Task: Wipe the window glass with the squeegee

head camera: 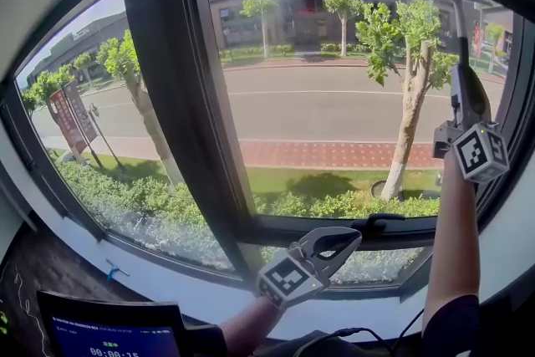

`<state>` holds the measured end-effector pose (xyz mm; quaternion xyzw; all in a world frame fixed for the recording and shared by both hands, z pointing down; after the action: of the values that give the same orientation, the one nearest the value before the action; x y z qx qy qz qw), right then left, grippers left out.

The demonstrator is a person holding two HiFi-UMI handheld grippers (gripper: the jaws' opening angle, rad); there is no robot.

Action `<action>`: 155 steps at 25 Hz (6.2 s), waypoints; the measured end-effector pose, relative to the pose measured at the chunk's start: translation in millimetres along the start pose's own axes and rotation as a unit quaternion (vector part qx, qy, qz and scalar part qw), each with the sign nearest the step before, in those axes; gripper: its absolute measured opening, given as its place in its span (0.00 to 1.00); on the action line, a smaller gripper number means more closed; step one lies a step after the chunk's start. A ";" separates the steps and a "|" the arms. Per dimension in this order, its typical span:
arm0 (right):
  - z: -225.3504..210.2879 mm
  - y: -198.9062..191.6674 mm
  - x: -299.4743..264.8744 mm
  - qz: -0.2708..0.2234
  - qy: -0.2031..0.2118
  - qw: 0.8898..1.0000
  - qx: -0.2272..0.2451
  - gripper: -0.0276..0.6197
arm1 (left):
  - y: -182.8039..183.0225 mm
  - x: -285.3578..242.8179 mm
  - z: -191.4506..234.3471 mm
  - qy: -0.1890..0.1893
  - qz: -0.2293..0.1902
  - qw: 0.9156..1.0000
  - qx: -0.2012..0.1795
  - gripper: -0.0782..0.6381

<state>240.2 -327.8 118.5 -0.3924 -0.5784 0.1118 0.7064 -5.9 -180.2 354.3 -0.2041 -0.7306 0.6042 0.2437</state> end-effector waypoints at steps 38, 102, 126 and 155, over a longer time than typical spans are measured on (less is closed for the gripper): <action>5.7 -55.2 102.9 0.061 -0.016 0.998 -0.013 0.19 | -16.6 -13.8 -13.2 -0.037 0.006 0.999 0.020 0.11; 30.9 -162.5 285.1 0.229 -0.062 0.969 -0.076 0.19 | -45.5 -40.9 -36.1 -0.065 0.019 0.996 0.057 0.11; 38.5 -202.1 345.6 0.303 -0.082 0.944 -0.103 0.19 | -53.3 -37.0 -43.6 -0.067 0.028 0.995 0.068 0.11; 39.9 -248.3 405.1 0.398 -0.100 0.901 -0.143 0.19 | -54.8 -37.7 -48.7 -0.043 0.041 0.996 0.063 0.11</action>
<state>254.6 -228.6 584.7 -0.6730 -0.4518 0.3385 0.4779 53.3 -174.6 411.3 -0.1920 -0.6922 0.6664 0.1998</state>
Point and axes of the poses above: the fingertips, and each gripper's own axes: x backward along the fingers, z to its left, y out of its top, the point moved 7 cm from there along x, backward along the fingers, and after that the axes turned 2 degrees about y, right-handed, at the moved point
